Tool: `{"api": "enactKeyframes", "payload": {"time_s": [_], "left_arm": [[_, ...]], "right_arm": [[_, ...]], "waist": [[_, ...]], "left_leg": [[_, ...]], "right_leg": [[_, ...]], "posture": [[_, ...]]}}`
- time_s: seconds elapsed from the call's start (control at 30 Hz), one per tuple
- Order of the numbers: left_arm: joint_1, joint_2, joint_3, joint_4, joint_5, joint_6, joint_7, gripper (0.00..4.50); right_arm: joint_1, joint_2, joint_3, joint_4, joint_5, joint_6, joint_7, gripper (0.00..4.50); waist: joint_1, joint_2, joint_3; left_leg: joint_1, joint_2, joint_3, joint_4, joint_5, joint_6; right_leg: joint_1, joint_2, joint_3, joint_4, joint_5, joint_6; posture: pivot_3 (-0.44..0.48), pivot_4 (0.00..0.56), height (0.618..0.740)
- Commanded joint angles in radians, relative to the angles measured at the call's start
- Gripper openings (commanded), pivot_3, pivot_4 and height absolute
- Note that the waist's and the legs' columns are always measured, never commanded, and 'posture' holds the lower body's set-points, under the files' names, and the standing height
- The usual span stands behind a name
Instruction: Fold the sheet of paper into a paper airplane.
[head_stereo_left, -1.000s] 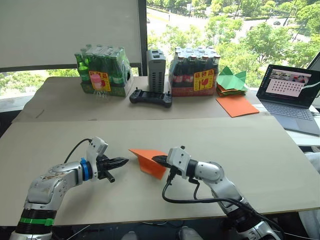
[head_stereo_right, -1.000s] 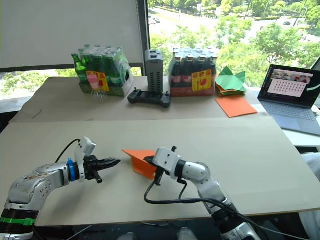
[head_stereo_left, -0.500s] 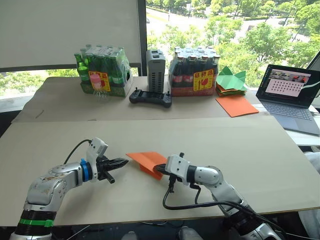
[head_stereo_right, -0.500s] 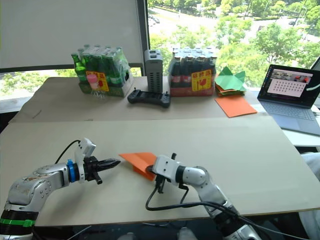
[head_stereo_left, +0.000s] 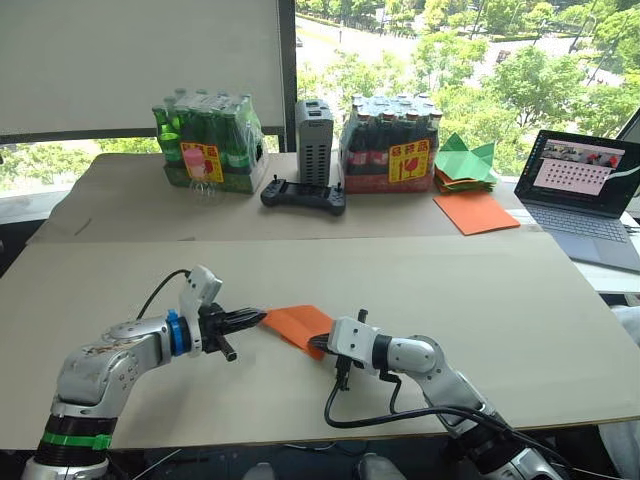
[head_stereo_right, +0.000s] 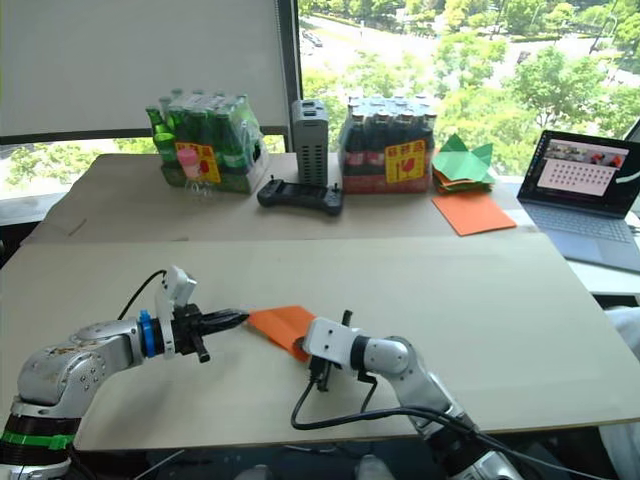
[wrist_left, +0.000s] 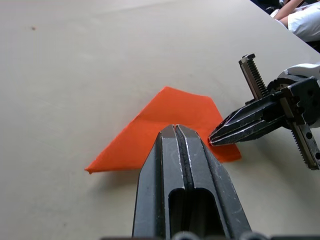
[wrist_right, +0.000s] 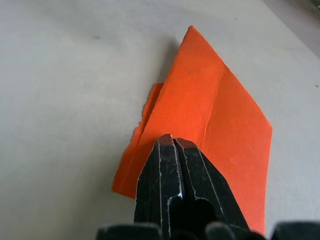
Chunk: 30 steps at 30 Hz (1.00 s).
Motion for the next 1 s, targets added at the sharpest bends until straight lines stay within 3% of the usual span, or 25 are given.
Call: {"api": "enactKeyframes", "payload": {"time_s": [0.03, 0.53, 1.0], "left_arm": [[-0.034, -0.02, -0.043, 0.016, 0.036, -0.047, 0.002, 0.0], [-0.119, -0.089, -0.207, 0.252, 0.213, -0.245, -0.085, 0.0], [-0.081, -0.074, -0.22, 0.348, 0.283, -0.314, -0.137, 0.0]], "right_arm": [[-0.009, 0.001, 0.002, 0.001, -0.01, 0.006, -0.003, 0.01], [-0.009, 0.004, -0.015, -0.021, -0.015, 0.025, -0.012, 0.01], [0.007, -0.015, -0.03, -0.056, -0.013, 0.051, -0.02, 0.01]], "waist": [[0.0, 0.0, 0.0], [0.0, 0.0, 0.0], [-0.002, 0.0, 0.0]], "left_leg": [[0.0, 0.0, 0.0, 0.0, 0.0, 0.0], [0.0, 0.0, 0.0, 0.0, 0.0, 0.0], [0.001, 0.0, 0.0, 0.0, 0.0, 0.0]], "right_leg": [[0.0, 0.0, 0.0, 0.0, 0.0, 0.0], [0.0, 0.0, 0.0, 0.0, 0.0, 0.0], [0.0, 0.0, 0.0, 0.001, 0.0, 0.0]], "posture": [[0.0, 0.15, 0.74], [0.0, 0.15, 0.74], [0.0, 0.15, 0.74]]}}
